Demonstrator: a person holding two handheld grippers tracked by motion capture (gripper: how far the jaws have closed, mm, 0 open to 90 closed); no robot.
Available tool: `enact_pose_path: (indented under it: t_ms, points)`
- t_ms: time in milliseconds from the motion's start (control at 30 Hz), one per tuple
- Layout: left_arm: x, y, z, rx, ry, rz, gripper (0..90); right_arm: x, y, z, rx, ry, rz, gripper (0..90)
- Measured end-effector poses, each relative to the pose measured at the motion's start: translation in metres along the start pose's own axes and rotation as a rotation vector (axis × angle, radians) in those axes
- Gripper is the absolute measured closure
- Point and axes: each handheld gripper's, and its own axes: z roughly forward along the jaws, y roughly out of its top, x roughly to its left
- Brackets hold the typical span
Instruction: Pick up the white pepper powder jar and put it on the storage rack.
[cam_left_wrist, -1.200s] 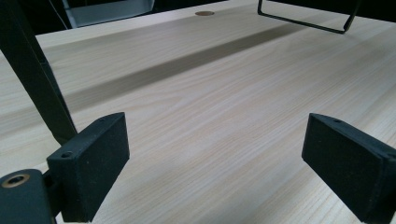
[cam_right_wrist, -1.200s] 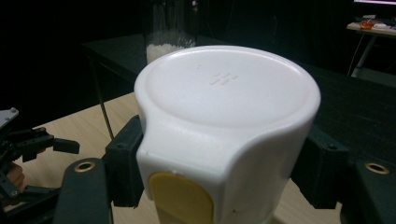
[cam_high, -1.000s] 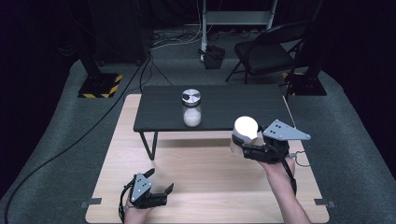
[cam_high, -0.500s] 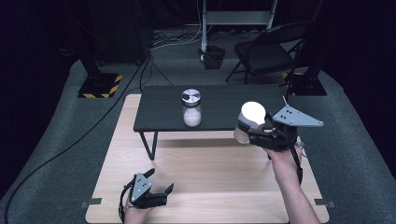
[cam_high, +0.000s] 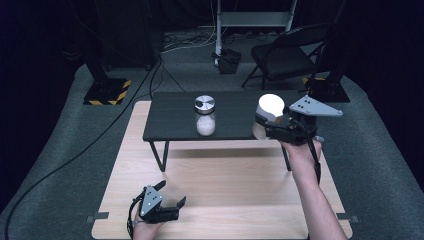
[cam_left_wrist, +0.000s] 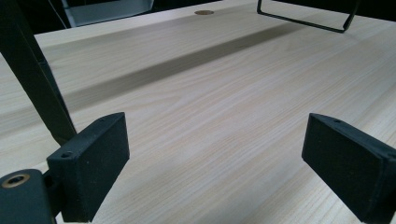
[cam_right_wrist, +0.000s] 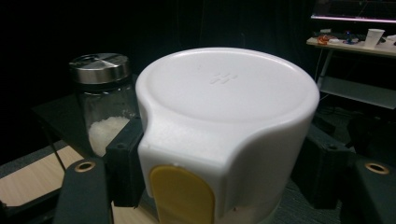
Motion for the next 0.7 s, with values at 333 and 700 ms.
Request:
enact_pose_path:
  t_ms: [333,700]
  points:
    - [0.0,0.0,0.0,0.001,-0.001,-0.001,7.3,-0.006,0.005,0.018,0.029,-0.033,0.028,29.9]
    - [0.001,0.0,0.0,0.001,-0.002,-0.003,7.3,-0.006,0.01,0.031,0.055,-0.043,0.036,29.9]
